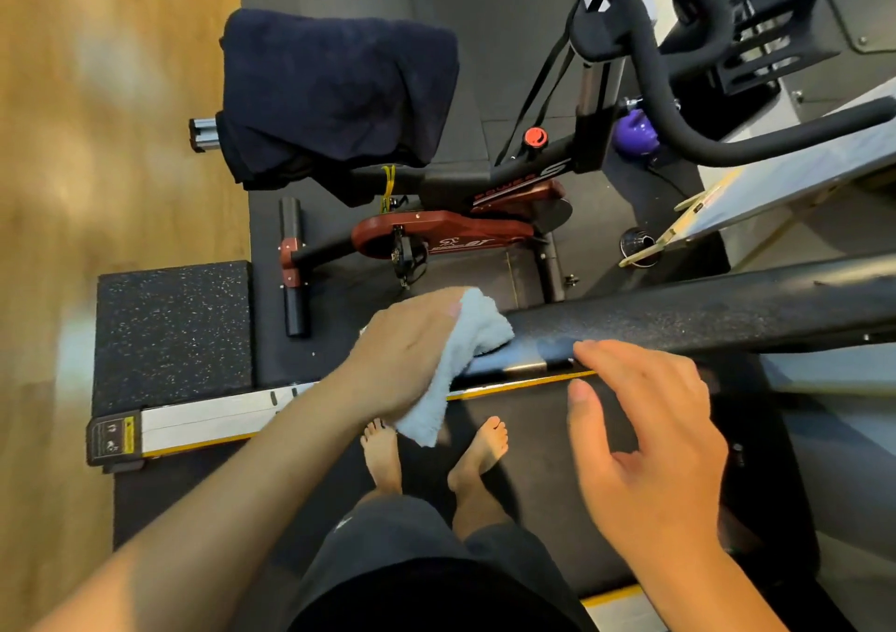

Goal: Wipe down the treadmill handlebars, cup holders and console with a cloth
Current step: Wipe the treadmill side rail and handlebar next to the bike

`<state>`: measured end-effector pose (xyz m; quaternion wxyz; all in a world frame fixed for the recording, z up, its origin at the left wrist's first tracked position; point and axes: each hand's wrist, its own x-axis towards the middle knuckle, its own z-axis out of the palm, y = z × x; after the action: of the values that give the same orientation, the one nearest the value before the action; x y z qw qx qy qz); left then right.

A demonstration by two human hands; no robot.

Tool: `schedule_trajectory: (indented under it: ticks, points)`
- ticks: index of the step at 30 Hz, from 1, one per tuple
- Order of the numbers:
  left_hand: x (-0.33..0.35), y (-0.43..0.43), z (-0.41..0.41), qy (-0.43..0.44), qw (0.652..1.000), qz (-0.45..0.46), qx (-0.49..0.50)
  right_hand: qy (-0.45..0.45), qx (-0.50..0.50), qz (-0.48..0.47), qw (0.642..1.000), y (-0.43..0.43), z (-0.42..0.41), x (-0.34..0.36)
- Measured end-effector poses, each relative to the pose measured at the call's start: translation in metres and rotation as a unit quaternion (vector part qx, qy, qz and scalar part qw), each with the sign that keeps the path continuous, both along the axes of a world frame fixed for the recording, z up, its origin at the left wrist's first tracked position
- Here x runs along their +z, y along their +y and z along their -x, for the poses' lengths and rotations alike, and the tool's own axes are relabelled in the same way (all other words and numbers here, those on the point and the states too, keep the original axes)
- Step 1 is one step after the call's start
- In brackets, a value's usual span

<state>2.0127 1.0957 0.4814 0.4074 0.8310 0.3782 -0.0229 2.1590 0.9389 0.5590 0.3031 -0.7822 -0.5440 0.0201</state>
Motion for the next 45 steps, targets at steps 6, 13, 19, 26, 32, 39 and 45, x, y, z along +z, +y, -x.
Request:
schedule_trajectory:
  ticks: [6,13,19,26,32,39,45]
  points:
    - [0.027,-0.062,-0.024,-0.072,0.972,-0.223,0.022,0.037,0.028,0.003,0.999,-0.002,0.021,-0.010]
    - [-0.003,-0.068,0.016,-0.164,0.973,-0.115,0.117,-0.015,0.060,0.067,0.996,0.006,0.029,-0.025]
    - [0.014,-0.048,-0.007,-0.151,0.978,-0.125,0.071,-0.073,0.042,0.092,0.992,0.020,0.006,-0.014]
    - [-0.006,-0.103,0.024,-0.127,0.940,-0.314,0.047,-0.080,0.061,0.041,0.994,0.012,0.015,-0.002]
    - [0.016,-0.077,0.006,-0.103,0.933,-0.342,0.034,-0.085,0.051,0.045,0.994,0.001,0.019,-0.043]
    - [0.011,-0.062,-0.027,-0.183,0.905,-0.374,-0.083,-0.176,-0.090,0.003,0.980,-0.010,0.002,-0.052]
    - [-0.007,-0.060,0.015,-0.182,0.846,-0.501,-0.026,-0.025,-0.101,-0.113,0.988,0.007,0.046,-0.081]
